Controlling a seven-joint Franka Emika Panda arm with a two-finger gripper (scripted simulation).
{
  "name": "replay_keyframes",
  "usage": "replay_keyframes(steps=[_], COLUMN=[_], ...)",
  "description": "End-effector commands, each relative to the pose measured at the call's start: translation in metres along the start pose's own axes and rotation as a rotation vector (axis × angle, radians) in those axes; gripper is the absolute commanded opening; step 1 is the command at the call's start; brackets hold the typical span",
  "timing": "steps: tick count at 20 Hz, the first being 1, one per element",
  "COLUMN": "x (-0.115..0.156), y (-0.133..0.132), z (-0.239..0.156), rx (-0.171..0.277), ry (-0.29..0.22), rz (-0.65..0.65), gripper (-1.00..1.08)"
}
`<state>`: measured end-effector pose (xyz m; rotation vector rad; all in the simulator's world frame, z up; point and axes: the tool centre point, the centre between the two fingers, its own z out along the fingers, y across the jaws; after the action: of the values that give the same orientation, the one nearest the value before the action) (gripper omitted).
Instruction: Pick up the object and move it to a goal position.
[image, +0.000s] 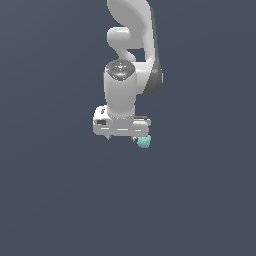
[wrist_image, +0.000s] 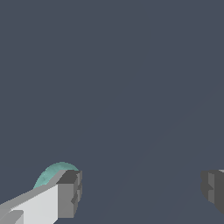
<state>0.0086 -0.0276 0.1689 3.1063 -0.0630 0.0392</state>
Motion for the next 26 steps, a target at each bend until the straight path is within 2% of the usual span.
replay_keyframes(steps=[1,12,19,26], x=[0.000,-0.004,-0.007,-0.018], y=[0.000,0.022,0.012,-0.016], z=[0.000,0.010,0.014,0.027], rx=[0.000,-0.016,-0.012,-0.001], ry=[0.000,-0.024,-0.023,-0.022], rz=[0.000,-0.019,0.002,0.064], gripper=[1.00,1.00,1.00,1.00])
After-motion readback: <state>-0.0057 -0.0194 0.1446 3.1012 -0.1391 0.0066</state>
